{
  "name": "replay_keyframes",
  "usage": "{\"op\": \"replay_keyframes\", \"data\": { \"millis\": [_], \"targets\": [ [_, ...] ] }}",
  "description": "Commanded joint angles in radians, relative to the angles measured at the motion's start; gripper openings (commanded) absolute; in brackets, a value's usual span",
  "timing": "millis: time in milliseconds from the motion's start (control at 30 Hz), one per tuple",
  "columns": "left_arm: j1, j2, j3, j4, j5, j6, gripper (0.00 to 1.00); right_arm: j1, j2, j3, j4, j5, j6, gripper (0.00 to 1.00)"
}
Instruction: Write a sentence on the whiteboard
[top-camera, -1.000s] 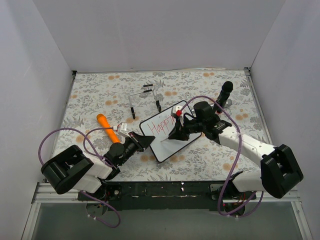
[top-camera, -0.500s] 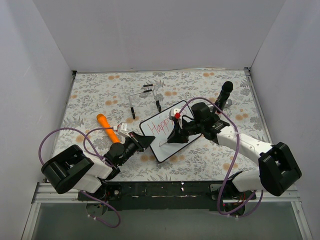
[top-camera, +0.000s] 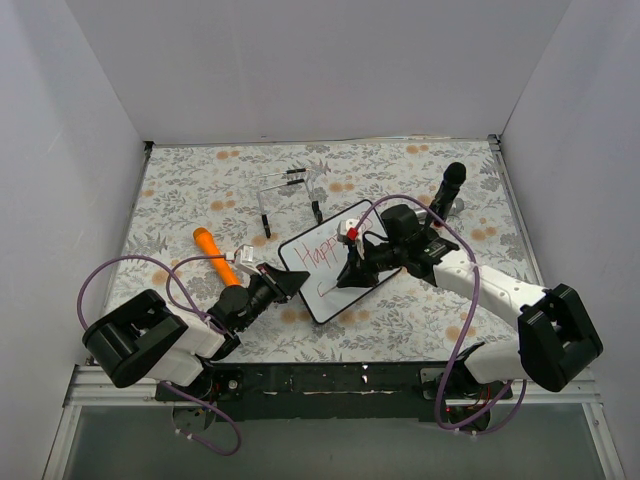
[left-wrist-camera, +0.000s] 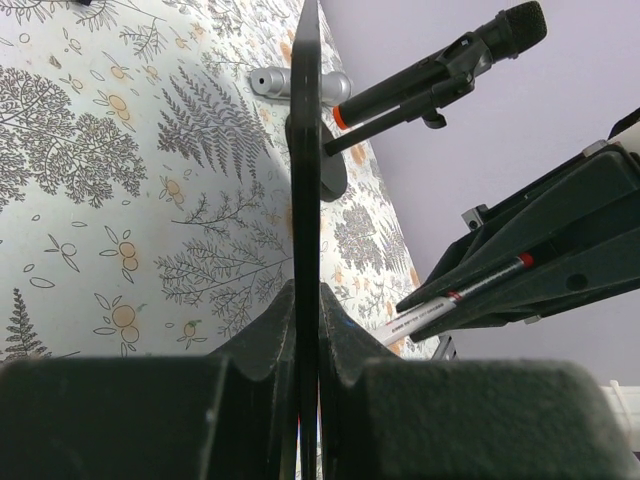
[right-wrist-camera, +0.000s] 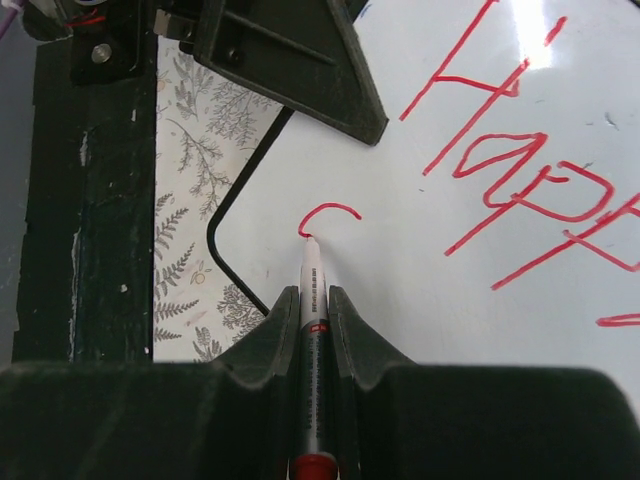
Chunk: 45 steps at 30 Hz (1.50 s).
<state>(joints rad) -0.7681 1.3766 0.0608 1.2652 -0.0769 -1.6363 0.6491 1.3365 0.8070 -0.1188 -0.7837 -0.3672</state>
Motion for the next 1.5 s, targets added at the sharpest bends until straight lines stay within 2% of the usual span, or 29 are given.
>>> {"op": "replay_keyframes", "data": {
  "millis": [0,367,1067,1267,1467],
  "targets": [
    [-0.007,-0.019,0.007,0.178,-0.012,0.010,0.00,-0.009,0.003,0.066,0.010,0.101,0.005,0.01],
    [-0.007,-0.016,0.008,0.180,-0.008,0.010,0.00,-0.014,0.044,0.127,-0.024,0.104,0.005,0.01],
    [-0.007,-0.024,0.004,0.177,-0.012,0.015,0.00,0.012,0.027,0.069,-0.228,-0.015,-0.180,0.01],
    [-0.007,-0.025,0.001,0.181,-0.012,0.015,0.00,0.052,0.042,0.078,-0.234,-0.035,-0.188,0.01],
    [-0.007,-0.028,0.002,0.178,-0.012,0.016,0.00,0.061,0.088,0.167,-0.202,-0.040,-0.131,0.01]
  ]
}}
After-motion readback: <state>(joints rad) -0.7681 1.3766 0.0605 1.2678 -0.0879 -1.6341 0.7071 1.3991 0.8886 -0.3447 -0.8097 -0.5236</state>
